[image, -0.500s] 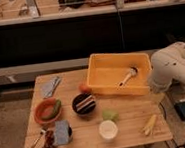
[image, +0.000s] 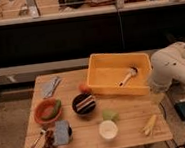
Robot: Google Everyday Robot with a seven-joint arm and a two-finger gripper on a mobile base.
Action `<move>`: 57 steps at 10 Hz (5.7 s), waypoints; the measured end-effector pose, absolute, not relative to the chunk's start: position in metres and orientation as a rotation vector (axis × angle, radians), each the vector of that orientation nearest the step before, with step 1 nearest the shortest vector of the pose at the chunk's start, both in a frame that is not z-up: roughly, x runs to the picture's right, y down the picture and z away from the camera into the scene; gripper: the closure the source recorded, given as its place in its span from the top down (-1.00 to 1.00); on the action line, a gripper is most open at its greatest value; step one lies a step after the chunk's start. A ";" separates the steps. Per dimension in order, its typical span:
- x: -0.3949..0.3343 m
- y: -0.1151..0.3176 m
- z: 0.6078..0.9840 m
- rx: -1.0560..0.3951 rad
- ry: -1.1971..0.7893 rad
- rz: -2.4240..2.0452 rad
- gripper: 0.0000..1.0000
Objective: Place brush in table surface
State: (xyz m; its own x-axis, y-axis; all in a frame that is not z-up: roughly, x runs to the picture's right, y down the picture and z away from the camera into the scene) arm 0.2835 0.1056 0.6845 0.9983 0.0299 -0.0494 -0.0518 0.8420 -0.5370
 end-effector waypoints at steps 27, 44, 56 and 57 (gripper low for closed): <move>0.277 0.030 0.719 -0.389 -0.028 -0.101 0.30; 0.211 -0.006 0.853 -0.280 -0.356 -0.416 0.30; 0.199 0.067 0.938 -0.440 -0.308 -0.496 0.30; 0.203 0.069 0.939 -0.447 -0.301 -0.498 0.30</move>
State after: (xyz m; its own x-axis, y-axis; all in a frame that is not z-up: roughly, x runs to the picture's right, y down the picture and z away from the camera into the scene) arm 0.2028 0.0689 0.9390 0.8382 -0.3899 0.3813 0.5186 0.7862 -0.3360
